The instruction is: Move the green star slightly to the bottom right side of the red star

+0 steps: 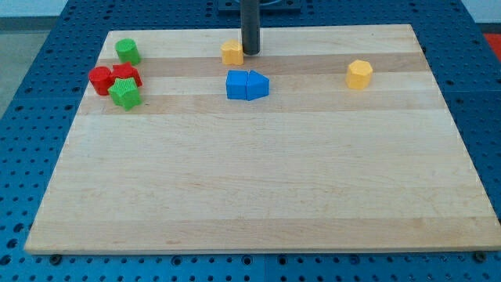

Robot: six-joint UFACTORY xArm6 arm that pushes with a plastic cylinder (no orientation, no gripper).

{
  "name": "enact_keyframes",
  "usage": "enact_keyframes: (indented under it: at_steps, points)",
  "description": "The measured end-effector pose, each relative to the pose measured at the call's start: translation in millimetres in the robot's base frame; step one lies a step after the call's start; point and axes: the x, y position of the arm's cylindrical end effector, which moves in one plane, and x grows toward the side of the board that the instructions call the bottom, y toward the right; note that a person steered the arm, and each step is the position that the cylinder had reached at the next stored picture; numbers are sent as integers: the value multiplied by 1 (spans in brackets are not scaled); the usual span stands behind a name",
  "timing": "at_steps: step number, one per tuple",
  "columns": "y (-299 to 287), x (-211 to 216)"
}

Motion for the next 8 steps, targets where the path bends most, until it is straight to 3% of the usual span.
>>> enact_keyframes:
  at_steps: [1,3,4,5,6,7,8]
  points:
    - [0,0]
    - [66,0]
    - [23,41]
    - [-53,53]
    - [-76,85]
    - [-102,147]
    - [-213,158]
